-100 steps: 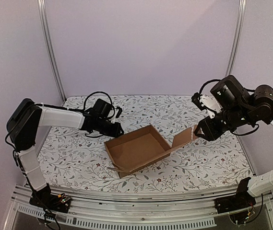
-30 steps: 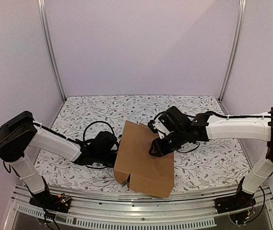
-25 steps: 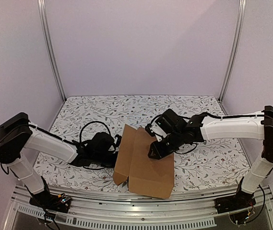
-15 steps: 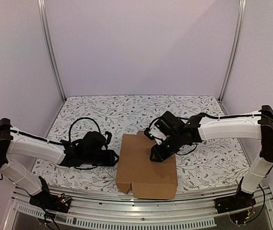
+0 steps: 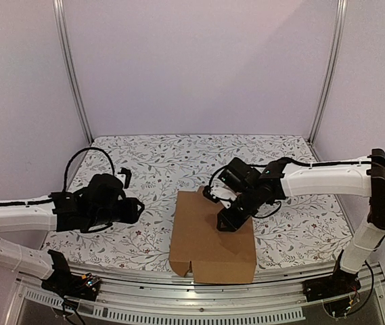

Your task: Fold the paper box

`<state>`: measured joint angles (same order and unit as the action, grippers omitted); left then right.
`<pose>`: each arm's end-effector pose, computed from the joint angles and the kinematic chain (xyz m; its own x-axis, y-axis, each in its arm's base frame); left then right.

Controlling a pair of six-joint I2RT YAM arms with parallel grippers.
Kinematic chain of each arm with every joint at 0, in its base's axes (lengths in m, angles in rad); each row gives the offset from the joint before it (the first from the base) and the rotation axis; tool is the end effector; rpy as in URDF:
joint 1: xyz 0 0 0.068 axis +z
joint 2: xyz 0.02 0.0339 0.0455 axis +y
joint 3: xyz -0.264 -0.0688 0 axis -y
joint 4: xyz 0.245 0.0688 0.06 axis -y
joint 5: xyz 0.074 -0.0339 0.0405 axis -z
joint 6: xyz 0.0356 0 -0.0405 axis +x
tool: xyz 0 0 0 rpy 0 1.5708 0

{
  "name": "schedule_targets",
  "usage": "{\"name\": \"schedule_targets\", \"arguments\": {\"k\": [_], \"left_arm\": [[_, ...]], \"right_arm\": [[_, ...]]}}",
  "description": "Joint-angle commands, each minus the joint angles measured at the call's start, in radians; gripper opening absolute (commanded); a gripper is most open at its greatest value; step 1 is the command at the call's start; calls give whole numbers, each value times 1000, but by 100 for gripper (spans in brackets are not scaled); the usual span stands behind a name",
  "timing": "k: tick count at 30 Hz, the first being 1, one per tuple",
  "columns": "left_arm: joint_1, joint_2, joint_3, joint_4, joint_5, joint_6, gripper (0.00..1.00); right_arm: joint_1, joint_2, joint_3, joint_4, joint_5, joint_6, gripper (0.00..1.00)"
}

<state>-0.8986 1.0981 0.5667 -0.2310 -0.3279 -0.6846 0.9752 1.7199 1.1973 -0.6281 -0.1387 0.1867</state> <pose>0.1455 -0.1645 0.2017 -0.7099 -0.0694 -0.7009 0.1895 0.9396 -0.2850 0.1900 0.2892 0.2045 -0.6614 -0.6482 -0.3773 -0.7416 0.6404 0.1997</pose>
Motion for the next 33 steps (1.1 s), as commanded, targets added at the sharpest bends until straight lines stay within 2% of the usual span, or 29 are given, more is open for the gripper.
{"name": "schedule_targets", "arguments": {"k": [1, 8, 17, 22, 26, 33], "left_arm": [[98, 16, 90, 14, 117, 157, 37], [165, 196, 325, 39, 289, 294, 36], [168, 414, 633, 71, 417, 349, 37], [171, 603, 875, -3, 488, 378, 36], [189, 720, 997, -8, 529, 378, 37], [214, 976, 1238, -118, 669, 384, 36]], "right_arm": [[10, -92, 16, -110, 50, -49, 29], [25, -260, -26, -184, 65, -8, 31], [58, -415, -169, -193, 72, 104, 32], [84, -458, -259, -191, 71, 173, 32], [98, -501, -324, -212, 82, 224, 31], [146, -548, -405, -216, 68, 330, 29]]}}
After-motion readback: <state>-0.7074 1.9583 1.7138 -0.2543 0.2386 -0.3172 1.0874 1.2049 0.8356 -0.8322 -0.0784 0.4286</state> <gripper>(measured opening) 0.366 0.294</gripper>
